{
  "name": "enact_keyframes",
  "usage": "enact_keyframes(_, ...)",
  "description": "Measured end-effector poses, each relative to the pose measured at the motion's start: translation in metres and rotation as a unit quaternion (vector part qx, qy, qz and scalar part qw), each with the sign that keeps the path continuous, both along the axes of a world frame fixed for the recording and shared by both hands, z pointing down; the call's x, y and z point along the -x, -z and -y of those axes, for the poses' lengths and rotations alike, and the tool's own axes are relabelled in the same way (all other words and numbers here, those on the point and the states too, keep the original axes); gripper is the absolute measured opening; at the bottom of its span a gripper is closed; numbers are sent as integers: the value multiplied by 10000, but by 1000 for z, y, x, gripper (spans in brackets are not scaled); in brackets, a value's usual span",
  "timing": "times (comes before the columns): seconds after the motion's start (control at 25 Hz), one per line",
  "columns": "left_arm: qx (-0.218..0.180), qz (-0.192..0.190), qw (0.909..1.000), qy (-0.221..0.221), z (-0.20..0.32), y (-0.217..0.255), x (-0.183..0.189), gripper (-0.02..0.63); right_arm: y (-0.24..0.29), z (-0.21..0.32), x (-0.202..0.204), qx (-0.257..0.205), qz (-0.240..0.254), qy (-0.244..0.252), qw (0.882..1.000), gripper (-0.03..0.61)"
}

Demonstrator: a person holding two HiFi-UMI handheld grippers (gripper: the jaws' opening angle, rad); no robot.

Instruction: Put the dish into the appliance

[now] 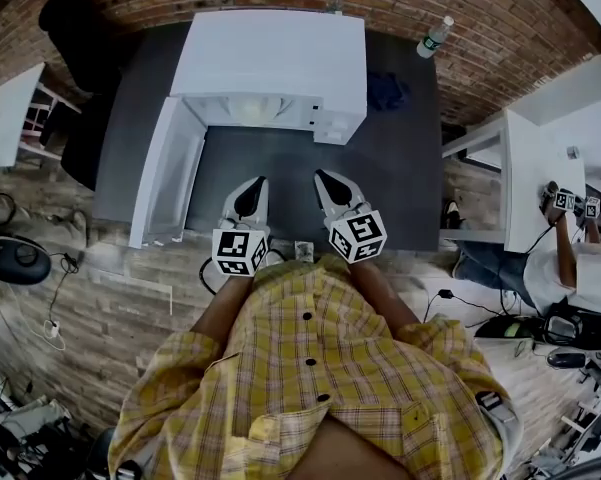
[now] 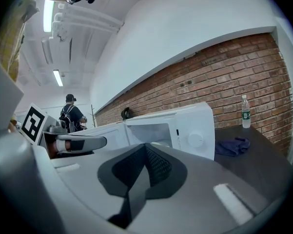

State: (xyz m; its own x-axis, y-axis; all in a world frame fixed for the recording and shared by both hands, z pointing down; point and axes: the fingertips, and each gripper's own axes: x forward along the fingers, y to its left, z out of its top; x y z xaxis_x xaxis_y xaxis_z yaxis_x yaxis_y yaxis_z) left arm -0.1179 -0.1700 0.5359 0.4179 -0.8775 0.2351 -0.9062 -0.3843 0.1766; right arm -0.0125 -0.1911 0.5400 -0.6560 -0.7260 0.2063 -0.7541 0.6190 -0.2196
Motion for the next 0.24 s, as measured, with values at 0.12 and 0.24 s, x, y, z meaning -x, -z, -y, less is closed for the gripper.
enact_keyframes(0.12, -33, 25, 10000, -14, 1, 2, -1, 0, 2, 1, 0, -52, 0, 9, 10000, 1)
enact_keyframes(0.24, -115, 66, 9999, -39, 4, 7, -2, 0, 4, 2, 2, -134, -41, 61, 9999, 2)
